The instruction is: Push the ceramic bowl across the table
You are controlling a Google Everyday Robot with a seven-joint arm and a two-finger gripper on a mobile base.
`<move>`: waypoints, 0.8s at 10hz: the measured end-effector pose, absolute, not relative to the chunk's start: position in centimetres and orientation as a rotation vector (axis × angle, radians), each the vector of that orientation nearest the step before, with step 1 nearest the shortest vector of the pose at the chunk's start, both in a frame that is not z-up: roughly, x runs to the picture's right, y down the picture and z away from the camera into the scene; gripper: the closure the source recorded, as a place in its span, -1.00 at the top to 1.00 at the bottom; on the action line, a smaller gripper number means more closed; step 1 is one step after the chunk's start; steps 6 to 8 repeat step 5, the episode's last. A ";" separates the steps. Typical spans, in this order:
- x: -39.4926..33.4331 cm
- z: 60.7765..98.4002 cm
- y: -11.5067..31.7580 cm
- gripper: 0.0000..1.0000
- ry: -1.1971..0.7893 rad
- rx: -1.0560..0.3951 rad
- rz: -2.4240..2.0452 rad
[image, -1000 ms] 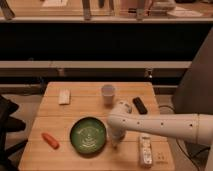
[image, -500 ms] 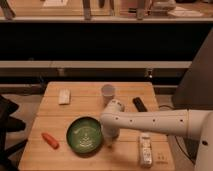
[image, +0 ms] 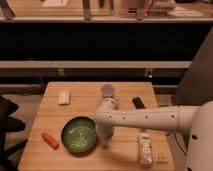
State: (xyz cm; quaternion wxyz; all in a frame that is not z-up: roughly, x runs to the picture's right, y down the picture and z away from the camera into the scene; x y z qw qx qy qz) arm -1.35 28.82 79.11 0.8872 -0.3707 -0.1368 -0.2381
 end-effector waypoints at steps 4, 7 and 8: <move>-3.2 79.0 28.5 -1.00 -0.310 -0.770 -0.545; -3.5 79.0 28.4 -1.00 -0.315 -0.769 -0.553; -3.5 79.0 28.4 -1.00 -0.315 -0.769 -0.553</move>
